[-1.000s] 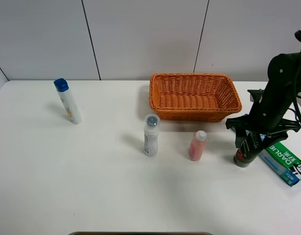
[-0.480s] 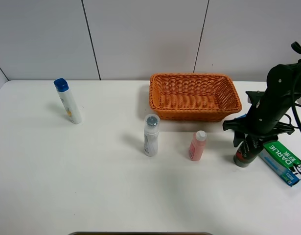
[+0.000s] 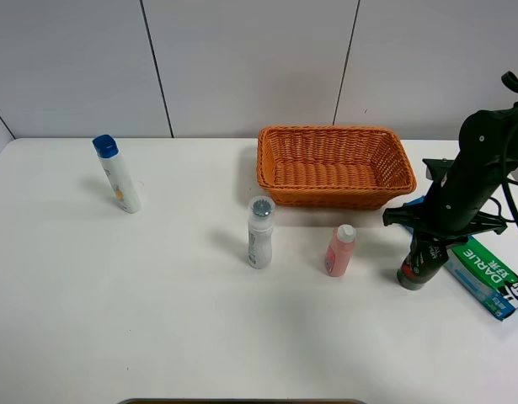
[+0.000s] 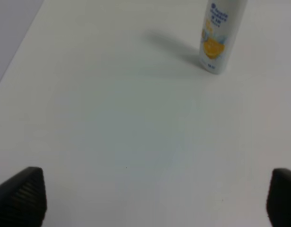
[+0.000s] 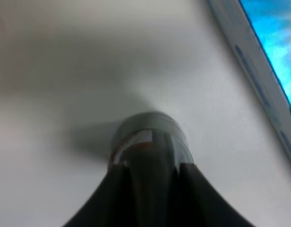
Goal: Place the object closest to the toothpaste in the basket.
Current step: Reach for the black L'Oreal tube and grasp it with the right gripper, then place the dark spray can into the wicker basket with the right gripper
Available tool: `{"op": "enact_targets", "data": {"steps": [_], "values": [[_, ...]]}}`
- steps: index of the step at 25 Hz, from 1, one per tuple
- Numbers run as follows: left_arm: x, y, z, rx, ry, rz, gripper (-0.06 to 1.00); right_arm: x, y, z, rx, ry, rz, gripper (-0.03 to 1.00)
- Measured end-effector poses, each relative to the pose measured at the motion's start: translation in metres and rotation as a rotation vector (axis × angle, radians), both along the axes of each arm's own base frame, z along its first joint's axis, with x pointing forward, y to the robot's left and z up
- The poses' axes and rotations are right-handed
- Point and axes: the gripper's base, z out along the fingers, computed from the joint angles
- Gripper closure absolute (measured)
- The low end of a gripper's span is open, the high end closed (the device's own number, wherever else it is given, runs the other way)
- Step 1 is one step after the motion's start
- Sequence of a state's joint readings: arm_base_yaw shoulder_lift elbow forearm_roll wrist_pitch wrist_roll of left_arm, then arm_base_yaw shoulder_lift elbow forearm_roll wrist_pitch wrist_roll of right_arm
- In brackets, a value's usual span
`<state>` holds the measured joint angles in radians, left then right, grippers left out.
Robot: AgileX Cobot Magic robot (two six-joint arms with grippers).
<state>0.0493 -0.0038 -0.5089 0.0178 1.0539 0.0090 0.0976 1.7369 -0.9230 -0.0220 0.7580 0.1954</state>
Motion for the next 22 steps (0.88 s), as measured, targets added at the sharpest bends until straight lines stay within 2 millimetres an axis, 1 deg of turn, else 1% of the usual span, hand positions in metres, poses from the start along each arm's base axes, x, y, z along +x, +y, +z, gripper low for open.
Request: {"op": "enact_targets", "data": {"steps": [16, 19, 22], "values": [[0.0, 0.0, 0.0, 0.0, 0.0, 0.0, 0.0, -0.002, 0.0, 0.001, -0.002, 0.02, 0.0, 0.69], [0.0, 0.0, 0.0, 0.0, 0.0, 0.0, 0.0, -0.004, 0.0, 0.007, -0.001, 0.008, 0.0, 0.69], [0.0, 0.0, 0.0, 0.001, 0.0, 0.001, 0.0, -0.007, -0.001, 0.02, 0.002, -0.03, 0.0, 0.69]]}}
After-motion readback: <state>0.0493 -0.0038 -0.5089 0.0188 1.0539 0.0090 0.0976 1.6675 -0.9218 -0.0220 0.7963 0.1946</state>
